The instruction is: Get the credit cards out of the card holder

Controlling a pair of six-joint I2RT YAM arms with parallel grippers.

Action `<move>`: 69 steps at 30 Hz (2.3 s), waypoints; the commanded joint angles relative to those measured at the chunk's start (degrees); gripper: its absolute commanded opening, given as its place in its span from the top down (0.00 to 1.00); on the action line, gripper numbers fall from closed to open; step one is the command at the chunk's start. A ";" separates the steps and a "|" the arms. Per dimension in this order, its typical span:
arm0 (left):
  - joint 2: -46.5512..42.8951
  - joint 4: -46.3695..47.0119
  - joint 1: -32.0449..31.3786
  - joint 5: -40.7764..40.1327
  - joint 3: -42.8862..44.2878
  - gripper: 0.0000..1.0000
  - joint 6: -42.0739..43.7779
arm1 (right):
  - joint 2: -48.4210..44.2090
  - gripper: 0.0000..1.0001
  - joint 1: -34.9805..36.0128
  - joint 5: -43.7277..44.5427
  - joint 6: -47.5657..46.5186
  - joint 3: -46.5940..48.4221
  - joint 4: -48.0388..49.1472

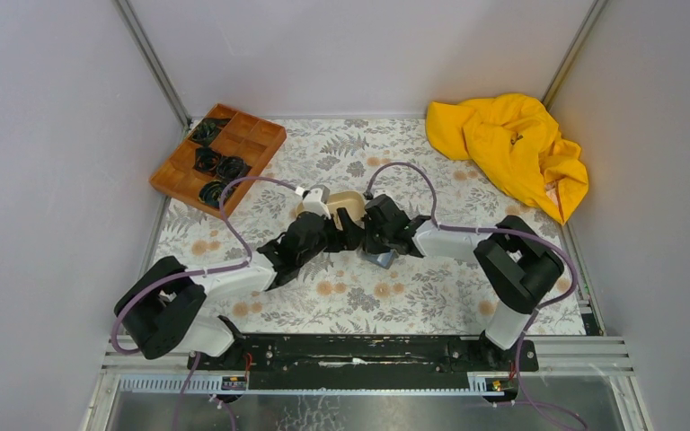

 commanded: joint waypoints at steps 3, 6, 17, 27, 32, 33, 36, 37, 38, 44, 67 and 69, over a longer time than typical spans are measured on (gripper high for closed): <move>-3.47 6.89 -0.97 2.19 -0.40 0.18 -0.17 | 5.57 1.00 0.73 1.59 -0.13 4.23 2.72; -4.43 7.88 -1.02 1.80 -1.17 0.19 -0.23 | 7.08 1.00 0.73 1.67 -0.14 4.45 2.22; -3.59 16.22 -1.07 12.01 -2.45 0.20 1.12 | 5.63 1.00 0.68 -0.67 1.21 -3.97 5.89; 8.47 15.02 -0.97 11.77 1.10 0.20 -1.84 | -0.57 1.00 0.73 -2.60 2.72 -11.75 9.31; 9.00 16.03 -0.88 11.26 0.57 0.20 -2.29 | -4.97 1.00 0.73 -2.99 3.47 -16.33 10.46; 9.10 16.68 -0.88 11.26 0.34 0.20 -2.64 | -5.96 1.00 0.71 -3.01 3.65 -17.32 10.62; 7.69 23.62 -0.30 12.87 -3.09 0.22 -4.23 | -8.32 1.00 0.73 -2.90 4.06 -19.75 11.17; 6.73 25.39 -0.13 13.48 -4.13 0.23 -4.49 | -8.91 1.00 0.65 -2.70 4.06 -20.11 11.04; 5.73 25.86 -0.05 13.72 -4.71 0.23 -4.44 | -9.32 1.00 0.71 -2.60 4.07 -20.38 10.86; 3.43 23.22 -0.01 13.73 -4.34 0.20 -2.61 | -10.47 1.00 0.65 -3.12 4.31 -21.29 11.11; 20.32 23.68 -0.02 18.36 0.10 0.25 -8.76 | -17.98 1.00 0.54 -4.55 5.33 -25.16 11.34; 21.80 22.65 -0.07 17.69 0.55 0.26 -9.16 | -19.80 1.00 0.50 -4.61 5.57 -25.65 11.31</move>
